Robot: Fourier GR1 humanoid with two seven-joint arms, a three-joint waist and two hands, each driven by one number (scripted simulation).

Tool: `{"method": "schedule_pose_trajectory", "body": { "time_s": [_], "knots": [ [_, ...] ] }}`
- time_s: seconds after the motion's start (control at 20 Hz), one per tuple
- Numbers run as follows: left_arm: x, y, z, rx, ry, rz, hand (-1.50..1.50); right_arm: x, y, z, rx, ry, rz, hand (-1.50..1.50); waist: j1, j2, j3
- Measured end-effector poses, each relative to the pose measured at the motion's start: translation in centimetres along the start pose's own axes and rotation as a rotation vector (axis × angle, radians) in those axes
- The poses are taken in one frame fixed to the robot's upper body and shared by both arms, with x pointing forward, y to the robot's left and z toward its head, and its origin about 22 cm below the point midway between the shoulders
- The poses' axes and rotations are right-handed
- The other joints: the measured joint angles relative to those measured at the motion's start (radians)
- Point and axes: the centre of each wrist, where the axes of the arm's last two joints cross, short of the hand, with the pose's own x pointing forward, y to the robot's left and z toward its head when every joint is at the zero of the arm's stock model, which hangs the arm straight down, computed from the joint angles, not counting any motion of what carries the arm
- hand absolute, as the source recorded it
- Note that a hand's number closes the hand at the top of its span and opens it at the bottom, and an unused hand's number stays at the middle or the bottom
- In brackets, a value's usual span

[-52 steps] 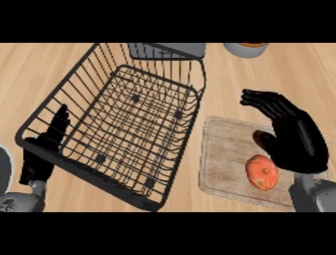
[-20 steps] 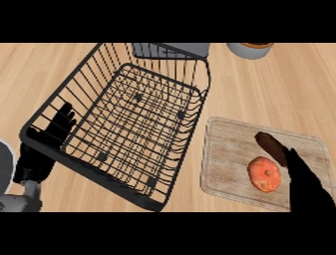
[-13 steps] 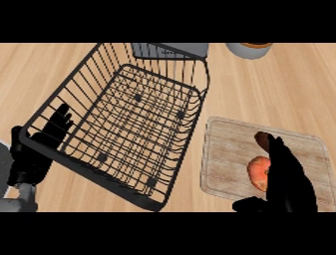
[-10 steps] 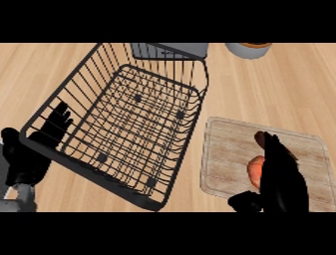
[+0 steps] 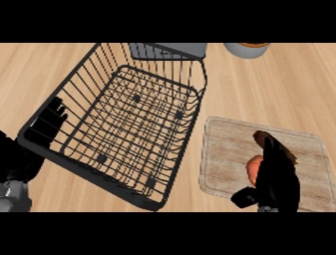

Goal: Pick the squash from the cutting board and place it in the tiered basket

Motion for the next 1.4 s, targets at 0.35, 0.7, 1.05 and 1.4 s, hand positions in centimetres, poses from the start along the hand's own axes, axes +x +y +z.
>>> {"method": "schedule_pose_trajectory", "body": {
  "time_s": [0.35, 0.7, 1.05, 1.4],
  "knots": [
    [-0.2, -0.4, -0.4, -0.004, -0.003, -0.005, 0.0, -0.8, 0.7, -1.4, -0.061, 0.032, 0.026, -1.5, -0.002, 0.0, 0.0],
    [-0.1, -0.1, 0.1, -0.001, 0.002, -0.003, 0.0, -1.6, 1.1, -1.9, 0.027, 0.043, 0.023, 1.5, -0.002, -0.009, -0.01],
    [-0.5, -0.2, 0.1, -0.001, -0.002, 0.002, 0.0, -1.7, 1.3, -2.4, 0.042, 0.003, 0.119, 1.5, -0.002, -0.015, -0.017],
    [-0.1, -0.4, -0.3, 0.004, 0.001, -0.001, 0.0, -2.4, 1.8, -1.7, -0.046, -0.095, 0.167, 1.5, -0.004, -0.014, -0.014]
  ]
}}
